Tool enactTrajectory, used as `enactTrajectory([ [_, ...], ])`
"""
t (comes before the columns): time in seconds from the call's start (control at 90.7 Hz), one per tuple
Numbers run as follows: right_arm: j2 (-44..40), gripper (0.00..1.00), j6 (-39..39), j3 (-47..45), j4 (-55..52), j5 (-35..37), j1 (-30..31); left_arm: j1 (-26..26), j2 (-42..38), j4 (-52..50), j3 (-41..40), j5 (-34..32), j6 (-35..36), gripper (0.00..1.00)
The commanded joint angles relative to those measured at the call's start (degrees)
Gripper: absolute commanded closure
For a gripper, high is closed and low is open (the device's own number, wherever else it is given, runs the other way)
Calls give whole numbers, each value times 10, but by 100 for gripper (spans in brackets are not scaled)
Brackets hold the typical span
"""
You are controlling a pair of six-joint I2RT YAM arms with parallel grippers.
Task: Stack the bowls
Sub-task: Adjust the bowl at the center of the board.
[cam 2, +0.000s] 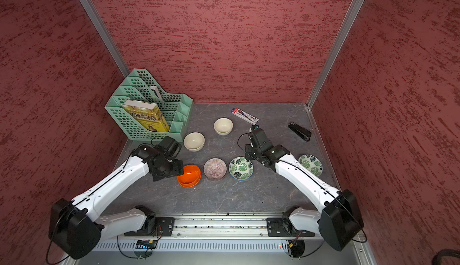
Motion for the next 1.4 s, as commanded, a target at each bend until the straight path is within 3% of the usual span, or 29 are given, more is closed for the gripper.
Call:
enactTrajectory([
  [0.0, 4, 48, -14, 12, 21, -8, 3, -7, 1, 38, -20, 33, -40, 17],
  [0.165, 0, 48, -18, 10, 22, -8, 3, -15, 25, 75, -43, 41, -48, 20],
  [0.661, -13, 49, -17, 10, 17, -15, 3, -15, 75, 148, -82, 20, -43, 43],
  [0.838, -8, 49, -16, 15, 14, -20, 3, -15, 83, 164, -83, 14, -38, 57],
  [1.389, 1, 49, -13, 12, 20, -22, 11, -18, 99, 196, -86, -2, -39, 72],
])
